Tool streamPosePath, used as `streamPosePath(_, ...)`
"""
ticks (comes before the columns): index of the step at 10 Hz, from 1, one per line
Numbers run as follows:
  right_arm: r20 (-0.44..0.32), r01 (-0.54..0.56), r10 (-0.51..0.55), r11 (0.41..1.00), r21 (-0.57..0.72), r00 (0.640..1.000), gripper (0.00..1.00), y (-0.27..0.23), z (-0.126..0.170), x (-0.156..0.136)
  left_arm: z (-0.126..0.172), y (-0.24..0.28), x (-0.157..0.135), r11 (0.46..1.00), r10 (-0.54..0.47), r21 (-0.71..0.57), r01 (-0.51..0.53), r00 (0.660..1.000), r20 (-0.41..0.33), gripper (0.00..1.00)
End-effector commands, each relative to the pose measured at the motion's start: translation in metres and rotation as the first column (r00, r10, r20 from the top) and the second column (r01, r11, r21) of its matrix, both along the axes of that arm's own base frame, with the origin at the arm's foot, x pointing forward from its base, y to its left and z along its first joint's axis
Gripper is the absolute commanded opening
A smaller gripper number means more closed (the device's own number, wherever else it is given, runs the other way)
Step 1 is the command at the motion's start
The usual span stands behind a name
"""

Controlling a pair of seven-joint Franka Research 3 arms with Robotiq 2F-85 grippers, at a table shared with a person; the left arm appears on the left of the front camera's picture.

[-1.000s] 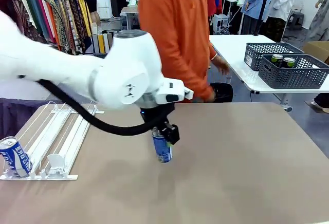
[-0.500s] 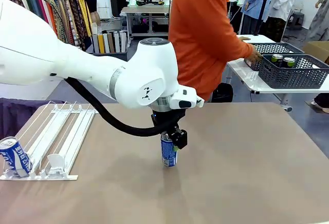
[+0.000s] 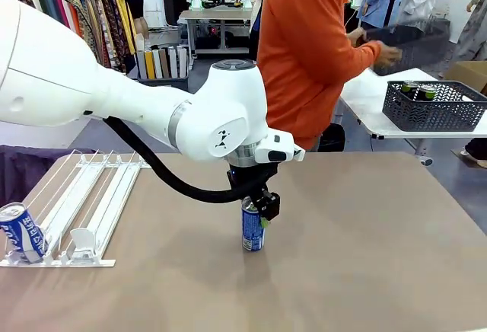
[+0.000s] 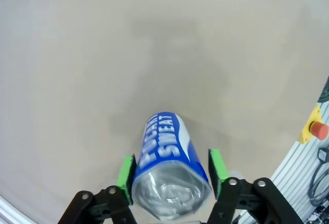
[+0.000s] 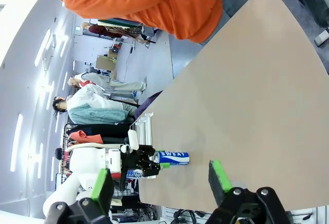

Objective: Retrieve and store the cans from the dispenser.
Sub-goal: Pick up one can from the Automatic Can Dispenser and place it in the middle of the table.

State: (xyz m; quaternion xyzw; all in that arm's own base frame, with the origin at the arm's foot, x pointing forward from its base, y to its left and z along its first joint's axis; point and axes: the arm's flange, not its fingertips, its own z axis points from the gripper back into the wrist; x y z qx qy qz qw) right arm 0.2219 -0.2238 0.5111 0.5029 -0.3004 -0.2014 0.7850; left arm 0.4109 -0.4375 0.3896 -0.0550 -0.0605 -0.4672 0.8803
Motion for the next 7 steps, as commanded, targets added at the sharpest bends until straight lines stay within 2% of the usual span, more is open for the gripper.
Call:
streamPosePath(1,0.044,-0.003,0.003,1.0,0.012,0.999,1.0,0.0,0.001,0.002,0.009,0.003,0.001,1.0,-0.013,0.007,0.013,1.0,0.028,1.0)
streamPosePath(3,0.044,-0.003,0.003,1.0,0.012,0.999,1.0,0.0,0.001,0.002,0.025,0.012,0.003,1.0,0.001,-0.022,0.0,0.999,0.039,1.0)
streamPosePath(4,0.044,-0.003,0.003,1.0,0.012,0.999,1.0,0.0,0.001,0.002,0.049,0.025,0.0,0.998,0.01,-0.058,-0.006,0.998,0.059,1.0)
streamPosePath(5,0.044,-0.003,0.003,1.0,0.012,0.999,1.0,0.0,0.001,0.002,0.085,0.051,-0.004,0.996,0.016,-0.084,-0.011,0.998,0.064,1.0)
streamPosePath(6,0.044,-0.003,0.003,1.0,0.012,0.999,1.0,0.0,0.001,0.002,0.115,0.083,-0.003,0.994,-0.021,-0.11,0.018,0.999,-0.031,1.0)
streamPosePath(7,0.044,-0.003,0.003,1.0,0.012,0.999,1.0,0.0,0.001,0.002,0.137,0.117,0.002,0.99,-0.007,-0.143,-0.002,0.998,-0.065,1.0)
